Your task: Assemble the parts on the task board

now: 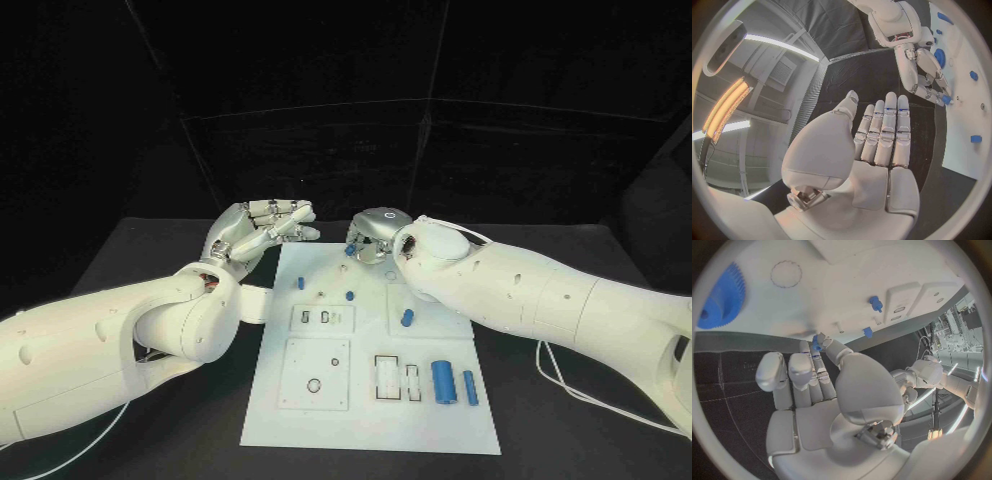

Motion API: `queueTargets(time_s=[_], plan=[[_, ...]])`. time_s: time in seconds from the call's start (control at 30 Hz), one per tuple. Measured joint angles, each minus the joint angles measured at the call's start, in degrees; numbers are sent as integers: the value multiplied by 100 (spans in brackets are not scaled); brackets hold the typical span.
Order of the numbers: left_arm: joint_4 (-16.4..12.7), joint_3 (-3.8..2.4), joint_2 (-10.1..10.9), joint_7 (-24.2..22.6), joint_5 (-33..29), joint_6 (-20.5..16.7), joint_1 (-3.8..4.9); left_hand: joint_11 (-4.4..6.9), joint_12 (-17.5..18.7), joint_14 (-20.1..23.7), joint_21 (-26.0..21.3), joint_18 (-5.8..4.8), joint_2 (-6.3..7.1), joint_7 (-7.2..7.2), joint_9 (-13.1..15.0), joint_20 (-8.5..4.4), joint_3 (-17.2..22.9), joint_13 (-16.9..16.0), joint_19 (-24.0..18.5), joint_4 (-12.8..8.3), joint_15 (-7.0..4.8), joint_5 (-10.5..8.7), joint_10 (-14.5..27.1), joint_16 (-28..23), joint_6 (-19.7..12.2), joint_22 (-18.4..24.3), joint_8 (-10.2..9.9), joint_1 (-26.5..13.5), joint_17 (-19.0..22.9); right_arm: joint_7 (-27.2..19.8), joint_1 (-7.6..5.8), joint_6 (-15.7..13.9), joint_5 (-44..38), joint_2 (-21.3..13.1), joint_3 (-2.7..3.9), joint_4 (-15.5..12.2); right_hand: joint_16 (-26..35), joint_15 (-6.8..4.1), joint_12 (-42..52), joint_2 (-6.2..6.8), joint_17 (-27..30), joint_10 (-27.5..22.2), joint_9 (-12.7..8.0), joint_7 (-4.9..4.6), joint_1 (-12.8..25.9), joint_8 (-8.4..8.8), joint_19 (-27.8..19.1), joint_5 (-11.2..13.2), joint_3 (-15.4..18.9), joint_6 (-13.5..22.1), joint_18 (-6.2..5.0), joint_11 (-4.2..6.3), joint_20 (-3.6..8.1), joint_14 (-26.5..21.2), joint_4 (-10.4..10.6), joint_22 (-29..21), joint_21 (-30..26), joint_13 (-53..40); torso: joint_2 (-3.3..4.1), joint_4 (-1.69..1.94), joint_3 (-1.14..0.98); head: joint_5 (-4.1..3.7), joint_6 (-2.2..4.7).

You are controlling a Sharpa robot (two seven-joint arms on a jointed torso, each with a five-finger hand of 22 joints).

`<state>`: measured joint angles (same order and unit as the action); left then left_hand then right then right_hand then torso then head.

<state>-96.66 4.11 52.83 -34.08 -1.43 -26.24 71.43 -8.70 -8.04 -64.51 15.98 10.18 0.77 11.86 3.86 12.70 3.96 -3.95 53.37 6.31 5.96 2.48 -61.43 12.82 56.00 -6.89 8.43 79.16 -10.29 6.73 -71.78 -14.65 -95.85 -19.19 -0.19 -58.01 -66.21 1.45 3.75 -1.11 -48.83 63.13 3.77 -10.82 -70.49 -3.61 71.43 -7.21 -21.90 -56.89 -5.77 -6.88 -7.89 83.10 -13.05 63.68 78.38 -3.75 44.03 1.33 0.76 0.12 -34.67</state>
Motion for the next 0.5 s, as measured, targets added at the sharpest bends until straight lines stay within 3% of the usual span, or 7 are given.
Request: queueTargets(time_s=[0.3, 0.5], plan=[[13, 0, -6, 19, 0, 13, 1, 0, 28, 0, -21, 0, 0, 0, 0, 0, 0, 0, 0, 0, 0, 0, 0, -22, 0, 5, 1, 0, 0, -4, 2, 7, 0, -14, -1, -16, 137, 43, 0, 149, 262, -357, 1, -38, -33, 0, -195, 21, 27, 356, -1, -58, -35, -43, 103, -304, -149, 7, 2, 0, 0, 13, -4], [19, 1, -4, 30, 1, 21, 1, 0, 28, 0, -21, 0, 0, 0, -1, 0, 16, -1, 0, -16, 0, 0, 0, -22, 0, 5, 1, 0, 1, -15, 2, -17, 10, -71, -1, -85, 164, 60, 28, 147, 296, -398, 1, -34, -31, 0, -212, 21, 68, 401, 0, -58, -51, -60, 145, -334, -167, 7, 2, 0, -3, 19, 3]])
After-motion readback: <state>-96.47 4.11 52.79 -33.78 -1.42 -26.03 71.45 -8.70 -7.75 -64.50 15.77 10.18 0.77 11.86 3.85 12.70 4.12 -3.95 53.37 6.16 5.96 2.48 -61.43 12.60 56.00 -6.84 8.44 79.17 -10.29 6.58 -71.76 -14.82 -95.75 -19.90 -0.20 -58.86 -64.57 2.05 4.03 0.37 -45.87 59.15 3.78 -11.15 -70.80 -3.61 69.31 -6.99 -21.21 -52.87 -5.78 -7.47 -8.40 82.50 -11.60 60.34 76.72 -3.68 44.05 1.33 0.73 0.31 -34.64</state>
